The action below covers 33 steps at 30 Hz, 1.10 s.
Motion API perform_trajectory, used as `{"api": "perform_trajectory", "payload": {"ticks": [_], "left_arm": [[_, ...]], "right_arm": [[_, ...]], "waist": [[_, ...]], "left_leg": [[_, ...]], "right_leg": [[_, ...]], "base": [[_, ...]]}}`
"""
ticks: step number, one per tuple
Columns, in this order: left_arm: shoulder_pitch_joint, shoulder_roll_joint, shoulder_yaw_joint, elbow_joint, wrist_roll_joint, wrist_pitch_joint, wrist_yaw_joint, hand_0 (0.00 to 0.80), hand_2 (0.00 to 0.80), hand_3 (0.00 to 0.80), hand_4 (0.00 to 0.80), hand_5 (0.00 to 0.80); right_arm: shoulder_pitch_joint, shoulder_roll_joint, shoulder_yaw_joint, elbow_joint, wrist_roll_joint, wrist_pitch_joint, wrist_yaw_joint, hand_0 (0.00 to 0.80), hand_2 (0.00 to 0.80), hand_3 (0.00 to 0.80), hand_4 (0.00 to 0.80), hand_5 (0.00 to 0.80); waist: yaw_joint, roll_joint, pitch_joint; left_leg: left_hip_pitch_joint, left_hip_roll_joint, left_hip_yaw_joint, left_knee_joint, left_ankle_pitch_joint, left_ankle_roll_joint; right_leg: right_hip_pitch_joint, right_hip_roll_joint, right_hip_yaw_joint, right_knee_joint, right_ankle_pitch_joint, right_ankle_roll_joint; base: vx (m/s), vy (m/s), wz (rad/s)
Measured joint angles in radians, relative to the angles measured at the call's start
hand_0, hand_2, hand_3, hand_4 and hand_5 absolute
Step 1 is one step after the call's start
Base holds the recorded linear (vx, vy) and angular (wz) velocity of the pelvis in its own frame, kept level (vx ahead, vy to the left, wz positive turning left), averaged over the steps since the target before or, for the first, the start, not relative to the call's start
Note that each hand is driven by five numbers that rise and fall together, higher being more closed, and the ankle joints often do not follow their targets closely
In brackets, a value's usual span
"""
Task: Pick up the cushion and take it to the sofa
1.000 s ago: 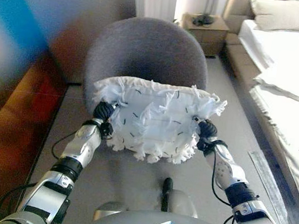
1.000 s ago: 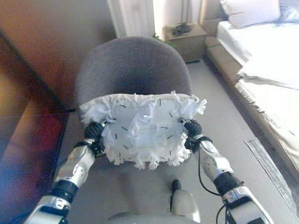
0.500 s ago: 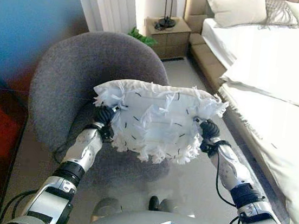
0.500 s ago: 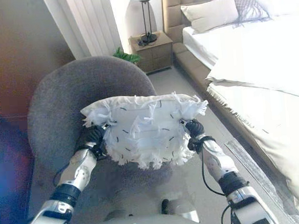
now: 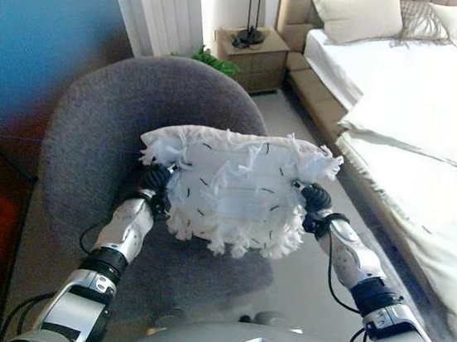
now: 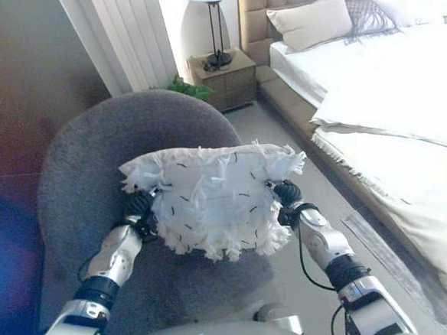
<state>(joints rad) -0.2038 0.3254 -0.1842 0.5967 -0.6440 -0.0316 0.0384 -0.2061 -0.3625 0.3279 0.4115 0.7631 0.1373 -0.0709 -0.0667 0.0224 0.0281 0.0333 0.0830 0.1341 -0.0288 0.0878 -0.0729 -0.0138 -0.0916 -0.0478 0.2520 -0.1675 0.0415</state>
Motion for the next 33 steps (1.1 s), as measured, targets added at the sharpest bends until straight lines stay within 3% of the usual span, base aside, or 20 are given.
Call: {"api": "perform_trajectory", "payload": {"ticks": [5,7,8,10,12,14,17,18,21,24,27,29,33], "left_arm": [[-0.031,0.015,0.0,0.005,0.0,-0.013,0.016,0.8,0.8,0.8,0.8,0.8],[-0.078,0.019,-0.011,0.038,0.0,-0.023,0.02,0.8,0.8,0.8,0.8,0.8],[-0.105,0.021,-0.023,0.055,0.0,-0.023,0.021,0.8,0.8,0.8,0.8,0.8],[-0.108,0.034,-0.03,0.057,0.0,-0.022,0.02,0.8,0.8,0.8,0.8,0.8],[-0.11,0.053,-0.028,0.053,-0.001,-0.023,0.021,0.8,0.8,0.8,0.8,0.8],[-0.112,0.068,-0.031,0.053,-0.001,-0.022,0.031,0.8,0.8,0.8,0.8,0.8],[-0.185,0.08,-0.054,0.055,0.0,-0.024,0.068,0.8,0.8,0.8,0.8,0.8],[-0.217,0.083,-0.063,0.064,0.0,-0.024,0.075,0.8,0.8,0.8,0.8,0.8],[-0.356,0.083,-0.118,0.118,0.0,-0.015,0.088,0.8,0.8,0.8,0.8,0.8],[-0.432,0.088,-0.119,0.148,-0.001,-0.013,0.098,0.8,0.8,0.8,0.8,0.8],[-0.565,0.104,-0.124,0.216,-0.007,-0.014,0.109,0.8,0.8,0.8,0.8,0.8],[-0.638,0.114,-0.141,0.256,-0.023,-0.013,0.11,0.8,0.8,0.8,0.8,0.8],[-0.669,0.12,-0.145,0.278,-0.06,-0.013,0.11,0.8,0.8,0.8,0.8,0.8]], "right_arm": [[0.0,0.023,0.002,0.012,0.0,0.0,-0.009,0.8,0.8,0.8,0.8,0.8],[-0.033,0.044,0.008,0.042,0.0,-0.016,-0.036,0.8,0.8,0.8,0.8,0.8],[-0.037,0.04,0.007,0.049,0.005,-0.023,-0.05,0.8,0.8,0.8,0.8,0.8],[-0.041,0.052,0.01,0.071,0.017,-0.027,-0.059,0.8,0.8,0.8,0.8,0.8],[-0.059,0.069,0.023,0.073,0.021,-0.031,-0.059,0.8,0.8,0.8,0.8,0.8],[-0.073,0.073,0.04,0.075,0.026,-0.031,-0.062,0.8,0.8,0.8,0.8,0.8],[-0.139,0.068,0.042,0.108,0.046,-0.034,-0.08,0.8,0.8,0.8,0.8,0.8],[-0.175,0.064,0.042,0.133,0.056,-0.034,-0.086,0.8,0.8,0.8,0.8,0.8],[-0.344,0.026,0.045,0.255,0.081,-0.034,-0.121,0.8,0.8,0.8,0.8,0.8],[-0.442,0.007,0.045,0.277,0.095,-0.046,-0.126,0.8,0.8,0.8,0.8,0.8],[-0.546,-0.006,0.045,0.315,0.095,-0.056,-0.126,0.8,0.8,0.8,0.8,0.8],[-0.581,-0.008,0.045,0.325,0.095,-0.059,-0.126,0.8,0.8,0.8,0.8,0.8],[-0.635,-0.007,0.045,0.382,0.095,-0.06,-0.109,0.8,0.8,0.8,0.8,0.8]], "waist": [[0.028,-0.011,0.005],[0.036,-0.013,0.038],[0.031,-0.02,0.052],[0.05,-0.028,0.062],[0.062,-0.03,0.071],[0.055,-0.027,0.077],[0.055,-0.063,0.108],[0.049,-0.076,0.124],[0.056,-0.07,0.18],[0.055,-0.08,0.228],[0.053,-0.072,0.275],[0.051,-0.085,0.286],[0.054,-0.071,0.311]], "left_leg": [[-0.01,-0.084,-0.003,0.026,-0.021,0.054],[-0.02,-0.108,0.005,0.075,-0.053,0.086],[-0.012,-0.118,0.003,0.084,-0.063,0.091],[0.026,-0.127,0.01,0.074,-0.068,0.095],[0.021,-0.122,0.02,0.076,-0.068,0.103],[-0.009,-0.119,-0.001,0.096,-0.067,0.104],[-0.137,-0.117,-0.029,0.2,-0.077,0.087],[-0.186,-0.115,-0.036,0.255,-0.088,0.072],[-0.323,-0.068,-0.055,0.379,-0.106,0.047],[-0.383,-0.052,-0.059,0.45,-0.125,0.032],[-0.459,-0.047,-0.079,0.55,-0.181,0.043],[-0.507,-0.061,-0.081,0.598,-0.187,0.044],[-0.544,-0.059,-0.084,0.634,-0.189,0.044]], "right_leg": [[0.001,-0.093,-0.021,0.034,-0.012,0.067],[-0.081,-0.131,-0.053,0.251,-0.021,0.067],[-0.12,-0.157,-0.055,0.369,-0.011,0.052],[-0.127,-0.179,-0.054,0.415,0.009,0.036],[-0.124,-0.181,-0.059,0.378,0.003,0.028],[-0.129,-0.17,-0.042,0.282,0.002,0.033],[-0.209,-0.157,-0.011,0.166,0.009,0.044],[-0.236,-0.152,-0.008,0.175,0.063,0.066],[-0.335,-0.114,-0.025,0.234,0.065,0.037],[-0.398,-0.105,-0.028,0.274,0.061,0.024],[-0.459,-0.109,-0.033,0.316,0.063,0.024],[-0.506,-0.127,-0.026,0.37,0.059,0.023],[-0.542,-0.126,-0.018,0.398,0.059,0.022]], "base": [[0.082,0.258,0.19],[0.183,0.318,0.46],[0.236,0.18,0.63],[0.154,0.049,0.02],[0.114,-0.088,-0.28],[-0.045,-0.166,-0.01],[-0.255,-0.177,0.32],[-0.29,-0.168,0.49],[-0.104,-0.113,0.25],[-0.157,-0.031,-0.12],[-0.035,0.021,-0.23],[0.017,0.012,0.1],[0.034,0.001,0.0]]}}
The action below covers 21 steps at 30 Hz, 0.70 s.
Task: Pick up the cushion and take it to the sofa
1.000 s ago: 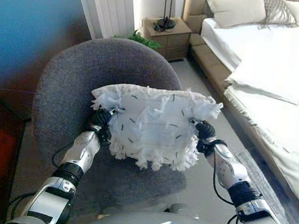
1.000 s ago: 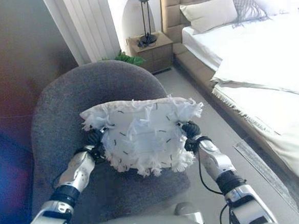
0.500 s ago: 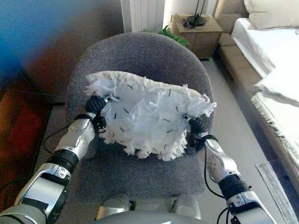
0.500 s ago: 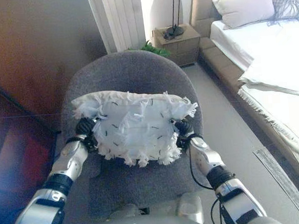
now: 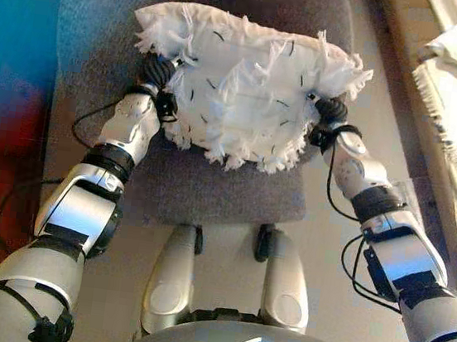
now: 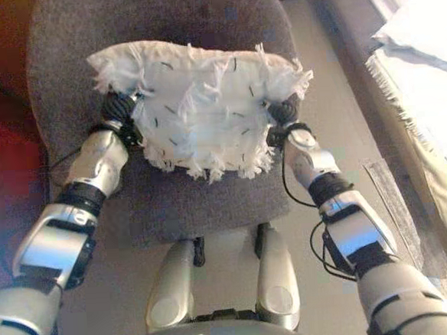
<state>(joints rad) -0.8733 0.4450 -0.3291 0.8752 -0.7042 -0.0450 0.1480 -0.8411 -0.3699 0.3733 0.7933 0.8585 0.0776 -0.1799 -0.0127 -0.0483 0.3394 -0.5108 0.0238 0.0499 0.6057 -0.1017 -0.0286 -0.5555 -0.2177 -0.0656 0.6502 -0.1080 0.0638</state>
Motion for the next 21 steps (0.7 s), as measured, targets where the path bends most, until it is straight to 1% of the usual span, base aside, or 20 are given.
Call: {"api": "perform_trajectory", "payload": {"ticks": [3,5,6,7,8,9,11,14,17,21], "left_arm": [[-0.009,-0.006,-0.002,0.016,-0.023,0.004,0.004,0.8,0.8,0.8,0.8,0.8],[-0.044,-0.016,-0.005,0.059,-0.03,0.022,0.013,0.8,0.8,0.8,0.8,0.8],[-0.066,-0.016,-0.005,0.088,-0.03,0.027,0.016,0.8,0.8,0.8,0.8,0.8],[-0.099,-0.015,-0.005,0.12,-0.03,0.036,0.022,0.8,0.8,0.8,0.8,0.8],[-0.125,-0.015,-0.004,0.156,-0.03,0.04,0.022,0.8,0.8,0.8,0.8,0.8],[-0.162,-0.016,-0.006,0.191,-0.029,0.045,0.018,0.8,0.8,0.8,0.8,0.8],[-0.188,-0.025,-0.043,0.211,-0.031,0.052,0.009,0.8,0.8,0.8,0.8,0.8],[-0.211,-0.024,-0.043,0.224,-0.078,0.061,0.008,0.8,0.8,0.8,0.8,0.8],[-0.243,-0.028,-0.043,0.249,-0.103,0.073,0.008,0.8,0.8,0.8,0.8,0.8],[-0.264,-0.029,-0.043,0.259,-0.117,0.088,0.007,0.8,0.8,0.8,0.8,0.8]], "right_arm": [[-0.021,0.008,0.0,0.052,0.0,0.0,0.024,0.8,0.8,0.8,0.8,0.8],[-0.056,0.015,0.0,0.117,0.012,0.004,0.045,0.8,0.8,0.8,0.8,0.8],[-0.084,0.022,0.0,0.142,0.018,0.006,0.051,0.8,0.8,0.8,0.8,0.8],[-0.12,0.026,0.0,0.167,0.019,0.01,0.061,0.8,0.8,0.8,0.8,0.8],[-0.149,0.027,0.008,0.19,0.02,0.015,0.065,0.8,0.8,0.8,0.8,0.8],[-0.17,0.027,0.016,0.21,0.021,0.019,0.068,0.8,0.8,0.8,0.8,0.8],[-0.193,0.013,0.016,0.24,0.022,0.032,0.069,0.8,0.8,0.8,0.8,0.8],[-0.232,0.004,0.028,0.261,0.018,0.044,0.078,0.8,0.8,0.8,0.8,0.8],[-0.272,0.003,0.033,0.3,0.007,0.058,0.082,0.8,0.8,0.8,0.8,0.8],[-0.321,-0.009,0.056,0.33,-0.016,0.102,0.083,0.8,0.8,0.8,0.8,0.8]], "waist": [[0.001,0.002,0.004],[0.003,0.001,0.004],[0.0,0.001,0.004],[-0.01,0.001,0.004],[0.004,0.022,0.002],[-0.005,0.023,0.008],[-0.004,0.023,0.006],[0.002,0.024,0.006],[-0.001,0.024,0.006],[-0.001,0.025,0.006]], "left_leg": [[-0.011,0.004,0.0,0.003,0.0,0.0],[-0.015,0.005,0.0,0.003,0.0,0.0],[-0.022,0.004,0.001,-0.002,-0.007,-0.012],[-0.047,-0.01,0.004,0.104,-0.043,-0.008],[-0.02,-0.003,-0.004,0.13,-0.103,0.004],[-0.016,-0.003,-0.009,0.112,-0.128,0.011],[-0.012,-0.002,0.001,0.113,-0.125,0.008],[-0.033,0.0,0.002,0.115,-0.121,0.005],[-0.05,0.001,0.003,0.125,-0.124,0.004],[-0.061,0.008,0.006,0.148,-0.139,0.003]], "right_leg": [[-0.008,0.003,0.001,-0.002,0.0,0.001],[-0.012,0.003,0.002,0.005,-0.001,0.001],[-0.02,0.002,0.003,-0.004,0.0,0.001],[-0.037,-0.006,0.003,-0.01,0.002,0.003],[-0.045,0.004,-0.001,-0.008,0.006,0.01],[-0.044,0.002,0.005,0.023,0.0,0.008],[-0.029,0.001,0.011,0.044,-0.022,0.005],[-0.049,0.003,0.01,0.047,-0.023,-0.001],[-0.062,0.001,0.008,0.056,-0.027,0.004],[-0.072,0.0,0.004,0.079,-0.043,0.005]], "base": [[0.043,-0.014,-0.08],[0.039,-0.01,0.04],[0.065,-0.006,0.02],[0.074,0.0,-0.22],[0.083,-0.001,-0.19],[0.057,-0.002,0.03],[0.028,-0.004,0.14],[0.009,-0.006,0.01],[0.074,-0.008,0.02],[0.04,0.015,0.04]]}}
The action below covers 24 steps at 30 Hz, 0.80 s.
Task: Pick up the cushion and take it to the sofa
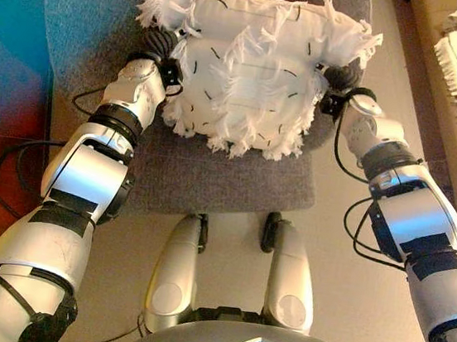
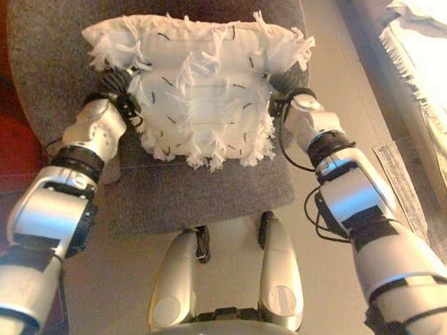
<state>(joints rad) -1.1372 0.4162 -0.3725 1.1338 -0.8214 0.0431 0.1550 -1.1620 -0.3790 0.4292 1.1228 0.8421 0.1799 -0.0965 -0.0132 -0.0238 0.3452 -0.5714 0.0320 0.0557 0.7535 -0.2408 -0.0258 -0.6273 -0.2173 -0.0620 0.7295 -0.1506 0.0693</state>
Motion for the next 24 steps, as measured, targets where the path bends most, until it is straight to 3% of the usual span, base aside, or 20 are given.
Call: {"api": "perform_trajectory", "payload": {"ticks": [8,9,10,11,12,24], "left_arm": [[-0.043,0.015,-0.015,0.0,-0.03,0.018,-0.001,0.8,0.8,0.8,0.8,0.8],[-0.047,0.016,-0.017,0.0,-0.038,0.021,0.001,0.8,0.8,0.8,0.8,0.8],[-0.05,0.017,-0.017,0.0,-0.038,0.023,0.006,0.8,0.8,0.8,0.8,0.8],[-0.051,0.021,-0.017,0.0,-0.038,0.031,0.01,0.21,0.21,0.21,0.21,0.21],[-0.052,0.024,-0.017,0.0,-0.039,0.035,0.018,0.0,0.0,0.0,0.0,0.0],[-0.098,0.033,-0.017,0.026,-0.063,0.031,0.063,0.0,0.0,0.0,0.0,0.0]], "right_arm": [[-0.057,-0.005,0.012,0.034,0.008,0.018,0.001,0.8,0.8,0.8,0.8,0.8],[-0.064,-0.006,0.012,0.039,0.009,0.019,-0.002,0.367,0.367,0.367,0.367,0.367],[-0.066,-0.006,0.012,0.04,0.013,0.019,-0.004,0.0,0.0,0.0,0.0,0.0],[-0.066,-0.007,0.012,0.041,0.013,0.019,-0.006,0.0,0.0,0.0,0.0,0.0],[-0.066,-0.009,0.012,0.042,0.013,0.019,-0.008,0.0,0.0,0.0,0.0,0.0],[-0.071,-0.032,0.005,0.045,0.021,0.015,-0.076,0.0,0.0,0.0,0.0,0.0]], "waist": [[0.0,0.003,0.0],[0.0,0.004,0.0],[0.0,0.004,0.0],[-0.001,0.004,0.0],[-0.001,0.004,0.001],[0.0,0.01,-0.003]], "left_leg": [[-0.06,0.005,0.0,0.034,-0.003,-0.001],[-0.065,0.005,0.0,0.037,-0.003,-0.001],[-0.067,0.006,0.0,0.038,-0.003,-0.001],[-0.067,0.007,0.001,0.039,-0.003,-0.001],[-0.067,0.007,0.001,0.039,-0.003,-0.001],[-0.033,0.026,0.029,0.023,-0.002,0.001]], "right_leg": [[-0.059,0.001,0.005,0.033,-0.009,-0.01],[-0.065,0.001,0.006,0.037,-0.009,-0.011],[-0.067,0.002,0.006,0.038,-0.008,-0.011],[-0.068,0.002,0.006,0.038,-0.008,-0.012],[-0.068,0.002,0.006,0.038,-0.008,-0.012],[-0.036,0.002,0.005,0.025,-0.007,-0.011]], "base": [[0.0,0.0,0.0],[0.0,0.0,0.0],[0.033,0.007,-0.01],[0.0,0.0,0.0],[0.033,0.006,-0.01],[0.048,0.012,-0.01]]}}
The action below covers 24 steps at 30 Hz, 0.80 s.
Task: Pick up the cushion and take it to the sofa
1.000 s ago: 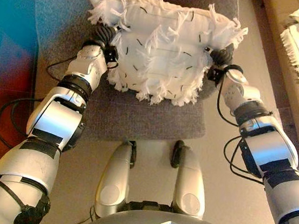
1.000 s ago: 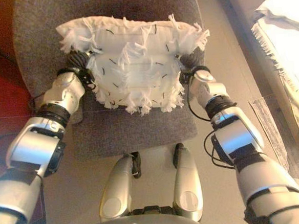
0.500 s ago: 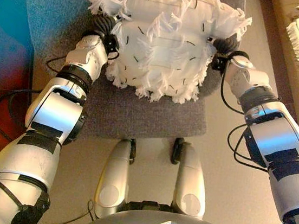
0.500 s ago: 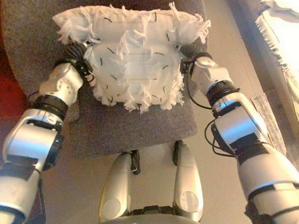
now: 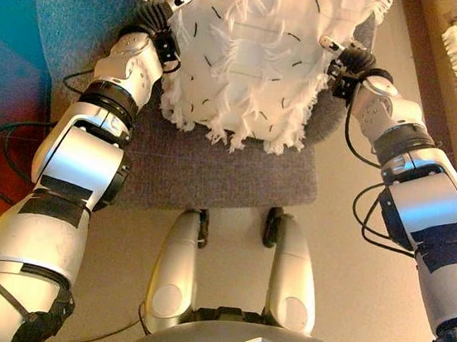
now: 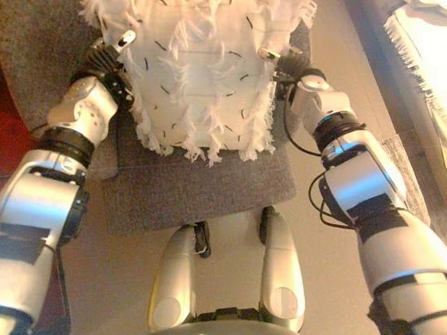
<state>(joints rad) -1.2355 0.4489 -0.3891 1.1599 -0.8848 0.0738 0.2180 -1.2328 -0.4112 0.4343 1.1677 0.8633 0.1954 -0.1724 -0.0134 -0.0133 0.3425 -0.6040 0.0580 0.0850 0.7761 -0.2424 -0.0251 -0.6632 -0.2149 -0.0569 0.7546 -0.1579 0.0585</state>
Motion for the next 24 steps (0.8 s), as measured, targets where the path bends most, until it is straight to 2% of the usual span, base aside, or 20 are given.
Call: {"api": "perform_trajectory", "payload": {"ticks": [5,8,12,14,19,22,24], "left_arm": [[0.0,0.047,0.005,0.001,-0.002,-0.007,0.007,0.0,0.0,0.0,0.0,0.0],[0.002,0.091,0.023,0.001,-0.004,-0.034,0.008,0.0,0.0,0.0,0.0,0.0],[0.009,0.127,0.026,-0.006,-0.001,-0.072,-0.014,0.0,0.0,0.0,0.0,0.0],[0.058,0.155,0.034,-0.085,-0.001,-0.08,-0.041,0.0,0.0,0.0,0.0,0.0],[0.296,0.177,0.121,-0.299,0.009,-0.113,-0.071,0.0,0.0,0.0,0.0,0.0],[0.457,0.174,0.193,-0.425,0.05,-0.136,-0.074,0.0,0.0,0.0,0.0,0.0],[0.57,0.143,0.257,-0.535,0.087,-0.163,-0.087,0.0,0.0,0.0,0.0,0.0]], "right_arm": [[0.0,-0.062,-0.017,0.014,-0.017,-0.008,0.003,0.0,0.0,0.0,0.0,0.0],[0.006,-0.102,-0.035,0.014,-0.019,-0.038,0.035,0.0,0.0,0.0,0.0,0.0],[0.062,-0.149,-0.043,-0.034,-0.047,-0.078,0.073,0.0,0.0,0.0,0.0,0.0],[0.124,-0.168,-0.048,-0.134,-0.05,-0.084,0.083,0.0,0.0,0.0,0.0,0.0],[0.382,-0.182,-0.113,-0.385,-0.067,-0.107,0.075,0.0,0.0,0.0,0.0,0.0],[0.531,-0.177,-0.163,-0.506,-0.077,-0.109,0.052,0.0,0.0,0.0,0.0,0.0],[0.648,-0.157,-0.215,-0.609,-0.089,-0.112,0.047,0.0,0.0,0.0,0.0,0.0]], "waist": [[-0.001,0.006,-0.005],[-0.001,0.007,-0.015],[0.001,0.004,-0.029],[0.0,-0.003,-0.039],[0.002,-0.009,-0.104],[0.0,-0.007,-0.157],[0.0,-0.007,-0.189]], "left_leg": [[0.07,0.014,0.028,-0.067,0.013,0.004],[0.108,0.013,0.046,-0.134,0.039,0.008],[0.18,0.004,0.049,-0.24,0.076,0.006],[0.228,-0.002,0.052,-0.305,0.097,0.003],[0.382,-0.006,0.059,-0.49,0.149,-0.011],[0.483,-0.005,0.074,-0.621,0.185,-0.018],[0.531,-0.004,0.075,-0.679,0.2,-0.023]], "right_leg": [[0.071,0.003,-0.008,-0.074,0.017,0.003],[0.108,0.004,-0.014,-0.149,0.051,0.011],[0.184,0.004,-0.038,-0.246,0.087,0.018],[0.228,0.007,-0.047,-0.301,0.099,0.018],[0.368,0.027,-0.067,-0.459,0.135,0.02],[0.466,0.049,-0.078,-0.588,0.171,0.022],[0.523,0.06,-0.09,-0.661,0.192,0.024]], "base": [[0.019,0.015,-0.02],[0.001,0.001,-0.09],[0.019,-0.007,0.03],[0.078,0.006,0.03],[0.132,0.012,-0.04],[0.141,0.008,-0.1],[0.102,0.002,-0.02]]}}
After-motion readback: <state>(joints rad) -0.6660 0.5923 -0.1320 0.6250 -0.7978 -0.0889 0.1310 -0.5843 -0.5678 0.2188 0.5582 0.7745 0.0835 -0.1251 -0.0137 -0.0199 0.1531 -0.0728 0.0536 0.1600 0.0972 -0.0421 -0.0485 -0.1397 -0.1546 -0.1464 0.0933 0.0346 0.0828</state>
